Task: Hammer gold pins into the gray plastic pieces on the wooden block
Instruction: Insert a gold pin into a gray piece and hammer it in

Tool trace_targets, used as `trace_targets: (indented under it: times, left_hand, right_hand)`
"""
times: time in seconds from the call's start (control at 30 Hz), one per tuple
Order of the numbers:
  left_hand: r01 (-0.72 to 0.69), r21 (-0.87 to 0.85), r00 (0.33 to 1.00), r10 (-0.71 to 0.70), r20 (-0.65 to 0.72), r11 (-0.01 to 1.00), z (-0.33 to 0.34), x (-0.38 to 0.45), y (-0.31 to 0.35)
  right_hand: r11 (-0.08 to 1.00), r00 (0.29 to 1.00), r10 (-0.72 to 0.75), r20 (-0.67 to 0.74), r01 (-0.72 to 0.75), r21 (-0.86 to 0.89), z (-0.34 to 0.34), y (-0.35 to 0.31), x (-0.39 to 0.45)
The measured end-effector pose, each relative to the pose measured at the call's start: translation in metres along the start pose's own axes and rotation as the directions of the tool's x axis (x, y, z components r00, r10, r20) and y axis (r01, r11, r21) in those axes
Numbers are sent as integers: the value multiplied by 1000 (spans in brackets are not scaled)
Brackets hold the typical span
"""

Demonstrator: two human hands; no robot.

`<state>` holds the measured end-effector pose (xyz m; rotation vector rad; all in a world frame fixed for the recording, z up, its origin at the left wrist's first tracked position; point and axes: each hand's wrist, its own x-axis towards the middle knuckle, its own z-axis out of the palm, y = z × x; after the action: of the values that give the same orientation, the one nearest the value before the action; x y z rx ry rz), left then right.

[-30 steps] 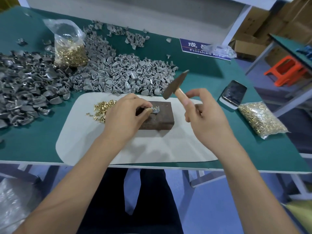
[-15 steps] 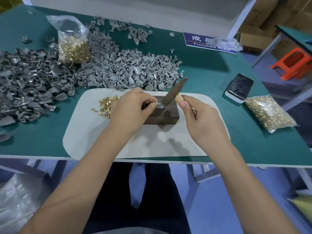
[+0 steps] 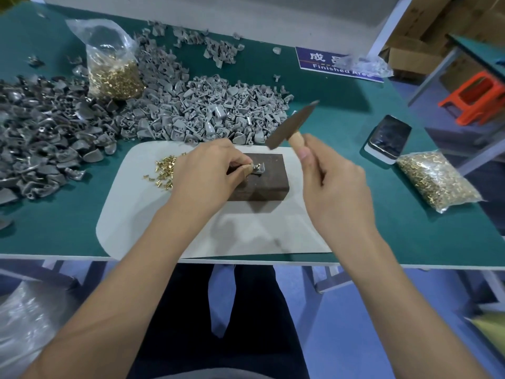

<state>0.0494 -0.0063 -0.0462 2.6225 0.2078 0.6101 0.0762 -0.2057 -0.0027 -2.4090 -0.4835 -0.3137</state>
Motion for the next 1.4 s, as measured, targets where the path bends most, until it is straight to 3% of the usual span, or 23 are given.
trace_targets:
  times: [0.07,0.2,0.37,0.5,0.67,0.87,1.07,1.13,1.2,1.27,1.33,1.4]
  left_hand:
    - [1,-1,1000,-1,3,1000,0,0,0]
    - [18,-4,1000,-18,2,1000,-1,0,1]
    - [22,-23,1000,-22,12,1000,-1,0,0]
    - [39,-43,999,-38,24,998,-2,0,-2]
    - [43,-50,999,-43,8,998,-1,-1,-2]
    - [55,-64,998,-53,32,996,-1,0,-3]
    - [66,-83,997,-63,43,994,0,-1,-5]
    - [69,-94,997,-65,45,993,0,0,-5]
    - [64,-101,997,-60,41,993,0,-1,-2]
    - [56,-105,998,-54,19,993,0,-4,1]
    - [54,-133,998,-59,-31,990,-3,-14,-2]
    - [37,-154,996,-50,-78,987,-8,-25,-10]
  right_hand:
    - [999,997,2,-83,1,39,3,-2,-2]
    - [993,988,-19,154,36,-111,5,0,-5]
    - [1000,999,-26,-26,26,15,2,2,-4]
    - [993,983,-29,179,49,-110,5,5,-2]
    - [969,998,66,7,-62,-238,4,25,5]
    - [835,952,307,-6,-272,-479,21,54,15]
    - [776,961,274,-42,-247,-580,35,62,14]
    - [805,959,278,-51,-262,-533,35,62,14]
    - [896,981,192,-41,-192,-400,32,57,13]
    - [985,999,-40,-12,37,-169,29,44,10]
    - [958,961,-275,7,275,-77,29,26,3]
    - [929,930,-365,42,367,-51,31,8,2]
